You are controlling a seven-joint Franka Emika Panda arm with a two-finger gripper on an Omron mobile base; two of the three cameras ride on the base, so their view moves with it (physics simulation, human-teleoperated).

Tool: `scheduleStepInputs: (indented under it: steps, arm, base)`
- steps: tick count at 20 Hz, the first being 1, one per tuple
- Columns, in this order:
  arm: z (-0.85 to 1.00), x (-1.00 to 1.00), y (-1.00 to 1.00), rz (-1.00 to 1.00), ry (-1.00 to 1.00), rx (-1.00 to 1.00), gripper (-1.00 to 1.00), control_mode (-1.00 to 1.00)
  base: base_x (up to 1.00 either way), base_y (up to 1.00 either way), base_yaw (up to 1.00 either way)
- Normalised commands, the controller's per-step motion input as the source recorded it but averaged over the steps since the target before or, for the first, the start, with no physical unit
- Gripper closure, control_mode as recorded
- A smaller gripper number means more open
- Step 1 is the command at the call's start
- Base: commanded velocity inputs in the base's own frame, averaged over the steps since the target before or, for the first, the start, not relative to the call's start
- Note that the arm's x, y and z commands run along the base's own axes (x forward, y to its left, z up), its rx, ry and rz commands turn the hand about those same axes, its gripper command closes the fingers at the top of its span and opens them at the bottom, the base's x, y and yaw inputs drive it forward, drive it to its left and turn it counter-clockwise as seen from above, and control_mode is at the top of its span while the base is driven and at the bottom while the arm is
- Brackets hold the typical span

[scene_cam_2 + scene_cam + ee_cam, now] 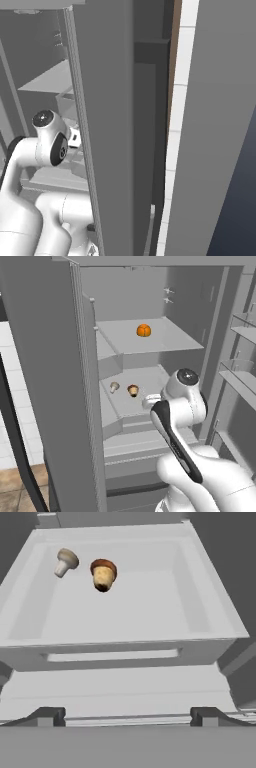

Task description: Place the mushroom in the correct fridge rack based on whether it is a fruit or vegetable. Finally, close the fridge door.

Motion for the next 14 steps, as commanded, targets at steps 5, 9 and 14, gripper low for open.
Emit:
scheduleStepInputs:
  steps: [5,9,14]
  arm:
    - [-0.03,0.00,0.00,0.00,0.03,0.00,-1.00,-1.00]
    - [0.00,-0.06,0.00,0.00,0.00,0.00,-1.00,1.00]
    - [0.00,0.00,0.00,0.00,0.00,0.00,-1.00,1.00]
  base:
    - [0.00,0.00,0.00]
    - [-0.58,0.03,0.00]
    - [-0.63,0.28,-0.05]
